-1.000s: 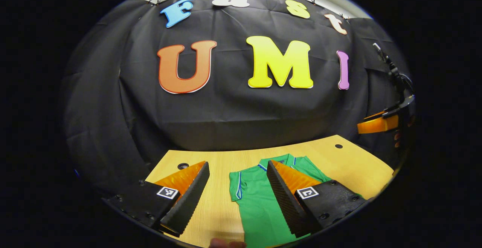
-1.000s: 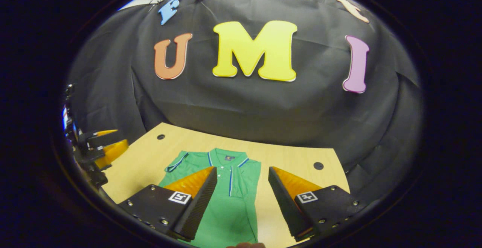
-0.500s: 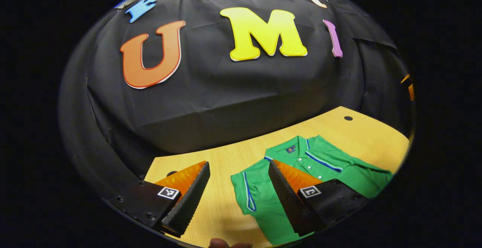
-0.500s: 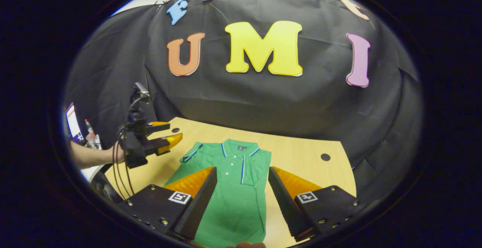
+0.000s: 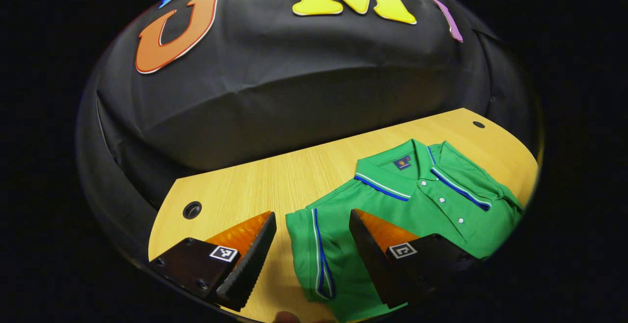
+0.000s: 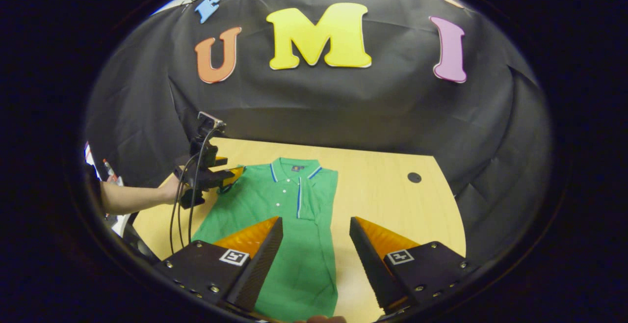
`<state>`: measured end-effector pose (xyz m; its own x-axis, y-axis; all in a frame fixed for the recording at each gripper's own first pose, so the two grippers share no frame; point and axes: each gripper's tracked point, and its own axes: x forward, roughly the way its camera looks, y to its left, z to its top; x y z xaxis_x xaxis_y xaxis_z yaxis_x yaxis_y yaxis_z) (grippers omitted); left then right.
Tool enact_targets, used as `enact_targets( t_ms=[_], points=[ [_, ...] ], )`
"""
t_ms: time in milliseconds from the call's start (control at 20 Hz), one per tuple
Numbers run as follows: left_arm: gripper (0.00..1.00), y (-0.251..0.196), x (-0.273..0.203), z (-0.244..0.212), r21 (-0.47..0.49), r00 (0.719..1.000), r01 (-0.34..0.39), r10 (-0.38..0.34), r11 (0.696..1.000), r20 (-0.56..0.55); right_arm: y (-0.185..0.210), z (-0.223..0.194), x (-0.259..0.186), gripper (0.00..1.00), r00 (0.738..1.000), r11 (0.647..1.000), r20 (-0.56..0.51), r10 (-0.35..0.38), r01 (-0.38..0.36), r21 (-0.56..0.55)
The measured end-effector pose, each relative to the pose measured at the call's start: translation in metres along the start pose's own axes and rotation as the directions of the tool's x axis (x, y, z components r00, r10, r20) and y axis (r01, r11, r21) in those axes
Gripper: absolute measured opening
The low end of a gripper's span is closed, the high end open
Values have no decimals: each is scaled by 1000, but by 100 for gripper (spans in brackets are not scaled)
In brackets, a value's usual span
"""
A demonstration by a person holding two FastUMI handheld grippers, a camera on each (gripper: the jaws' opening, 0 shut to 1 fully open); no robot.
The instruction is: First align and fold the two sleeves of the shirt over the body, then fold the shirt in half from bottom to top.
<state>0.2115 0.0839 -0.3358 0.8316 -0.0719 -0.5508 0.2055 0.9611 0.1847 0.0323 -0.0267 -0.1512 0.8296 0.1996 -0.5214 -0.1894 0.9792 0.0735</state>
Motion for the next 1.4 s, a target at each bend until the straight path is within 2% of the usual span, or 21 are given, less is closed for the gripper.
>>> enact_targets(
  t_ms=[100, 400, 700, 1050, 1400],
  points=[
    [94, 1, 13, -2, 11, 1000, 4, -4, 1000, -7, -3, -10, 3, 86, 1000, 1000, -24, 0, 1, 28],
    [76, 7, 35, -18, 11, 998, 19, -18, 1000, -63, -8, -28, 17, 86, 998, 997, -60, 7, -2, 81],
    [45, 9, 40, -26, 9, 996, 27, -26, 1000, -85, -13, -36, 31, 86, 997, 990, -80, 11, 0, 140],
    [16, 11, 39, -27, -4, 995, 42, -42, 999, -93, -9, -45, 39, 86, 994, 983, -103, 34, -15, 180],
    [6, 11, 27, -14, -11, 996, 41, -42, 999, -74, -16, -48, 37, 86, 995, 982, -97, 4, 15, 191]
  ],
)
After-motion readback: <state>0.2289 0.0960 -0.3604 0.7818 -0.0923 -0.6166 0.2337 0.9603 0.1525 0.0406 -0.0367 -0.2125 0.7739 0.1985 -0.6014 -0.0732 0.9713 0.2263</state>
